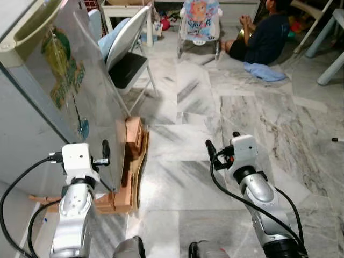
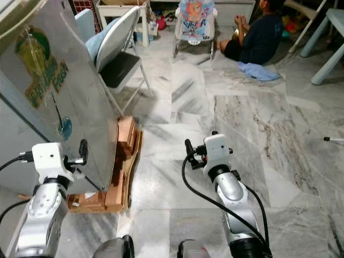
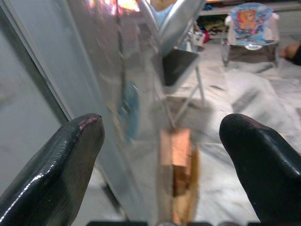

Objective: Restocking fridge

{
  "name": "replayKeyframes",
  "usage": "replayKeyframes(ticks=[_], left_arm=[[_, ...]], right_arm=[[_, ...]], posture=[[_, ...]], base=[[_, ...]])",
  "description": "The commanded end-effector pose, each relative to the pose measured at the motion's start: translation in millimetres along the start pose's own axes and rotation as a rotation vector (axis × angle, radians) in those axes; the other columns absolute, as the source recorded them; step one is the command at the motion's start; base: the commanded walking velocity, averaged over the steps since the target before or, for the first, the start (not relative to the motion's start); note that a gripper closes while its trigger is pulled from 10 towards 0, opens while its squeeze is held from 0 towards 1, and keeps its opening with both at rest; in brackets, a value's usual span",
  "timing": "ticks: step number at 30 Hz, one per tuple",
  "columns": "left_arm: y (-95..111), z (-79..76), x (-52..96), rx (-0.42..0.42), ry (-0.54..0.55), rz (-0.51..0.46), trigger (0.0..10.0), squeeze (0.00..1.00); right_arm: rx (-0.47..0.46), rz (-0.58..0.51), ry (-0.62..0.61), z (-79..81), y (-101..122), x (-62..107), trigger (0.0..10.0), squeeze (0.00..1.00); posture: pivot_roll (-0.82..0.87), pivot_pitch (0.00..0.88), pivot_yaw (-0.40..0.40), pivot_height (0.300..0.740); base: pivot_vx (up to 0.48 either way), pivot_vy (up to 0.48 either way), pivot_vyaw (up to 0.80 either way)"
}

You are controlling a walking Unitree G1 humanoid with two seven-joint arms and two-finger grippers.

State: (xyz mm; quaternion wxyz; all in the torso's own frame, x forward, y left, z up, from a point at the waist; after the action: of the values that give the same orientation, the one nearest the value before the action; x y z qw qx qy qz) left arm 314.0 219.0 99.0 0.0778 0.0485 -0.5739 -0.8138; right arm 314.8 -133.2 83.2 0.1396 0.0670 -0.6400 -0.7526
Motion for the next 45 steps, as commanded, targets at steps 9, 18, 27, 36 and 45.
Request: replayKeyframes(ticks=[9, 18, 27, 36, 45], left_arm=[[0, 22.5, -27.3, -0.036, 0.074, 0.015, 10.0, 0.00], [-9, 13.8, -18.9, -0.029, 0.046, 0.028, 10.0, 0.00], [-18, 36.7, -28.9, -0.089, 0.131, 0.073, 10.0, 0.00], [-13, 40.8, -39.9, -0.058, 0.132, 0.072, 10.0, 0.00], [48, -26.7, -52.3, 0.044, -0.115, -0.116, 10.0, 0.00]], right_arm=[[0.019, 0.034, 0.015, -1.3, -5, 8.3, 10.0, 0.00], [0.013, 0.056, 0.062, 4.8, -10, 12.2, 10.0, 0.00], [0.013, 0.066, 0.079, 7.7, -10, 10.0, 10.0, 0.00], [0.007, 0.077, 0.070, 5.8, -13, 12.2, 10.0, 0.00], [0.085, 0.222, 0.032, -7.3, -39, 16.8, 10.0, 0.00]], posture=[[-0.08, 0.147, 0.005, 0.740], [-0.07, 0.150, 0.004, 0.740], [-0.07, 0.159, -0.006, 0.740], [-0.08, 0.159, 0.004, 0.740], [-0.06, 0.155, -0.001, 0.740]], base=[[0.000, 0.000, 0.00], [0.000, 0.000, 0.00], [0.000, 0.000, 0.00], [0.000, 0.000, 0.00], [0.000, 0.000, 0.00]])
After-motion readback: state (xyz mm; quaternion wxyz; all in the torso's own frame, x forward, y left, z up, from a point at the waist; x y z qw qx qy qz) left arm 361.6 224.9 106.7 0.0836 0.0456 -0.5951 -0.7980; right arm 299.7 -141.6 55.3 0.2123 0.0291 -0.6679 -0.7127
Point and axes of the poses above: a point about 5 cm out from each wrist's last joint towards the gripper, its own x axis pointing back from the gripper into the wrist, its own y axis along the axis of the wrist's last joint, z = x × y, the point moved 4 cm from there along -x, pointing out of the wrist towards the gripper, and after that the axes turned 14 degrees about -x, right-handed, at the moved point
